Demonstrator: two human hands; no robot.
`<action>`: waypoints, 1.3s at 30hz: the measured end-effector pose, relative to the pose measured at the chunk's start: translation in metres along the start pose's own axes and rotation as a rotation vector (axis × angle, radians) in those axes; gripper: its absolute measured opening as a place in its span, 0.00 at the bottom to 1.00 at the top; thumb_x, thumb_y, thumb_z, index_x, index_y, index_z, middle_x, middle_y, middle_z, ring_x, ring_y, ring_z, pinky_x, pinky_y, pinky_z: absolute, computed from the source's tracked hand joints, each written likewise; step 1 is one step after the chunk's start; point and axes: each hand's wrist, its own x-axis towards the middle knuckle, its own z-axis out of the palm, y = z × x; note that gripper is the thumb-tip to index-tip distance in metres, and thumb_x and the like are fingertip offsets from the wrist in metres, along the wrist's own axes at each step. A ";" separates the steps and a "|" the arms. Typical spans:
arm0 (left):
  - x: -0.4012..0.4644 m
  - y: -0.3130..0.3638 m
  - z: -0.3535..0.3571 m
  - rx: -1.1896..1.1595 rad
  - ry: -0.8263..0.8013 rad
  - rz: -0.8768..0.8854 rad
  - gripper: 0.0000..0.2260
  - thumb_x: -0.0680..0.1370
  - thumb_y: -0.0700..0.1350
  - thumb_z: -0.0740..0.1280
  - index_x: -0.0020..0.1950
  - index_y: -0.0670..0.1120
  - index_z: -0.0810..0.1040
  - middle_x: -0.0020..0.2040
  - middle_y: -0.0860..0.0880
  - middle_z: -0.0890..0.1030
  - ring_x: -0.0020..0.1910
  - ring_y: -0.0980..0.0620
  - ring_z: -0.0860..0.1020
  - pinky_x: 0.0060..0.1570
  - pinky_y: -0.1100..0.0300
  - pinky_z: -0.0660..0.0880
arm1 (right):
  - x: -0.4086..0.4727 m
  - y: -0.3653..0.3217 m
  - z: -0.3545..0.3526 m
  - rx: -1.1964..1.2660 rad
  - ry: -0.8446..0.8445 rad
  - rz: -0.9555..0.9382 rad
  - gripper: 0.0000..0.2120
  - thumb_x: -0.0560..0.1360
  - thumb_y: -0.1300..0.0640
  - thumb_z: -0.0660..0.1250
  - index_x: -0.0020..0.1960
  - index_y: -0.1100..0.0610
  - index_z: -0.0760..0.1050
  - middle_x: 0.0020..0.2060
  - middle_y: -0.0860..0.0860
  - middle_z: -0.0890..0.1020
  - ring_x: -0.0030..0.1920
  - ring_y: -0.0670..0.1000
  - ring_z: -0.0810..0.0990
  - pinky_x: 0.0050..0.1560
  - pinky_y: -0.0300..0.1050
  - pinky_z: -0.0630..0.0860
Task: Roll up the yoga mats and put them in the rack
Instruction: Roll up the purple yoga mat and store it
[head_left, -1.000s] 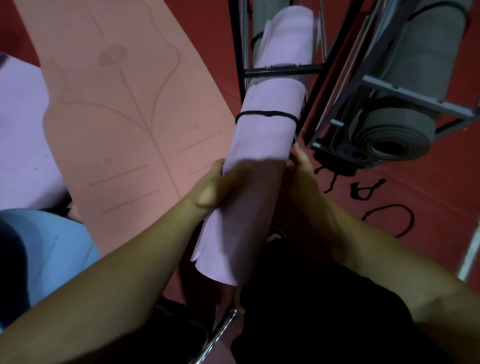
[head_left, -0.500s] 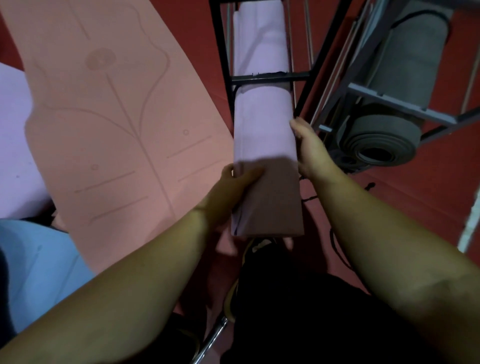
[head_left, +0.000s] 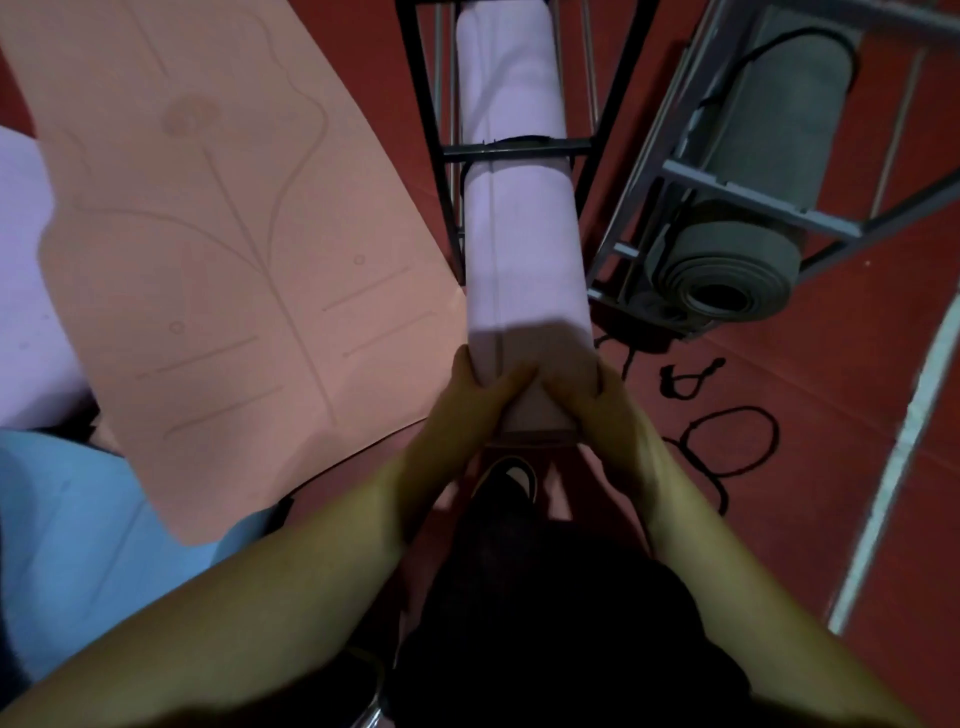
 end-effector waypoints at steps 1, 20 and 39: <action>0.004 0.006 0.000 0.018 0.007 0.028 0.29 0.74 0.60 0.72 0.69 0.52 0.66 0.58 0.51 0.78 0.52 0.50 0.80 0.47 0.59 0.78 | 0.005 -0.004 0.000 0.043 -0.006 -0.021 0.34 0.63 0.40 0.76 0.65 0.47 0.72 0.55 0.49 0.83 0.52 0.50 0.84 0.53 0.53 0.82; 0.089 0.061 0.008 -0.310 0.059 0.051 0.27 0.71 0.50 0.79 0.62 0.46 0.69 0.53 0.47 0.80 0.46 0.52 0.83 0.42 0.59 0.82 | 0.112 -0.058 -0.001 0.105 0.037 0.136 0.36 0.71 0.33 0.68 0.74 0.46 0.63 0.63 0.46 0.75 0.57 0.52 0.77 0.55 0.53 0.74; 0.154 0.096 -0.004 -0.010 0.058 0.093 0.45 0.60 0.69 0.75 0.70 0.48 0.68 0.62 0.51 0.80 0.58 0.51 0.80 0.61 0.52 0.77 | 0.175 -0.080 0.025 0.196 0.070 0.019 0.35 0.67 0.30 0.67 0.66 0.52 0.75 0.50 0.49 0.82 0.49 0.51 0.83 0.48 0.44 0.78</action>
